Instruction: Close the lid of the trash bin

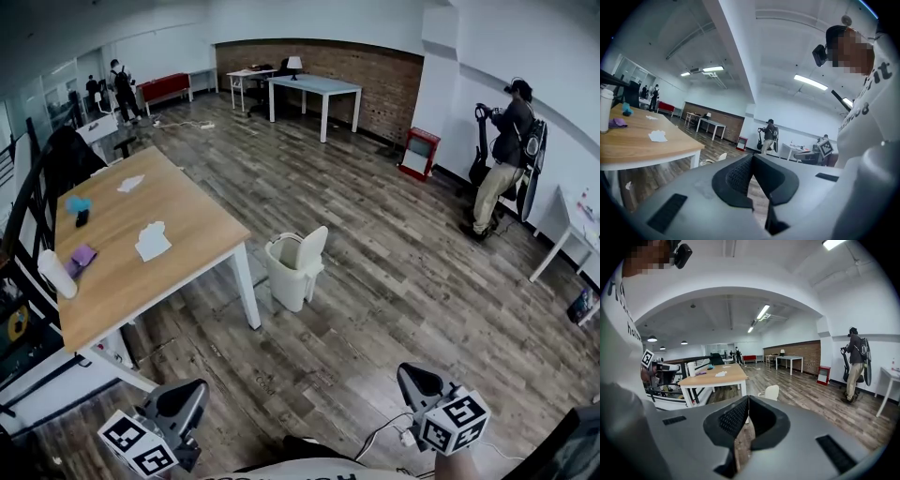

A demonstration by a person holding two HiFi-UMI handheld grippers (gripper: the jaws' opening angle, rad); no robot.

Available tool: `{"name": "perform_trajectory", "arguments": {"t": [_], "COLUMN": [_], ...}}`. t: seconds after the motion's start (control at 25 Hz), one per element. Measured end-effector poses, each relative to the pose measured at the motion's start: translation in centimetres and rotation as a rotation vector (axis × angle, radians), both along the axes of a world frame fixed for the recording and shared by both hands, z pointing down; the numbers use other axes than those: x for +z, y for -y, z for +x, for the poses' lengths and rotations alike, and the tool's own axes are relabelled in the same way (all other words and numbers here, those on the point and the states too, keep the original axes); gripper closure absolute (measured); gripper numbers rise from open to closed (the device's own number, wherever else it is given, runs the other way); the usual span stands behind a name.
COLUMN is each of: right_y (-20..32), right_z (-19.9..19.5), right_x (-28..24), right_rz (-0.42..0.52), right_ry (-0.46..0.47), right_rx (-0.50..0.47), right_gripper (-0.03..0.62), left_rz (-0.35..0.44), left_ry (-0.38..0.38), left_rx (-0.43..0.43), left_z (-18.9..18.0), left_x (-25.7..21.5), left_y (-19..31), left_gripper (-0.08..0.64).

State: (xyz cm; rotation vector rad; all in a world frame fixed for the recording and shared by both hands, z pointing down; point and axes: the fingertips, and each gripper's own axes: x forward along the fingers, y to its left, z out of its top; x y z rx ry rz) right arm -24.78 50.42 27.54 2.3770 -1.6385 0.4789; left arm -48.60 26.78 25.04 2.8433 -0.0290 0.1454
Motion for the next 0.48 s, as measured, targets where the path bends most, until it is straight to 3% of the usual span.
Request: {"name": "perform_trajectory", "arguments": {"t": [0.48], "right_y": [2.2], "right_z": [5.5], "right_x": [2.4], "right_rz": [-0.059], "right_ry": [-0.017], "right_rx": [-0.089], "right_gripper": [0.581], "left_rz": [0.002], "left_ry": [0.033], "left_rx": [-0.04], "left_z": [5.1], "left_x": [1.7], "left_y": [0.3], "left_gripper": [0.555]}}
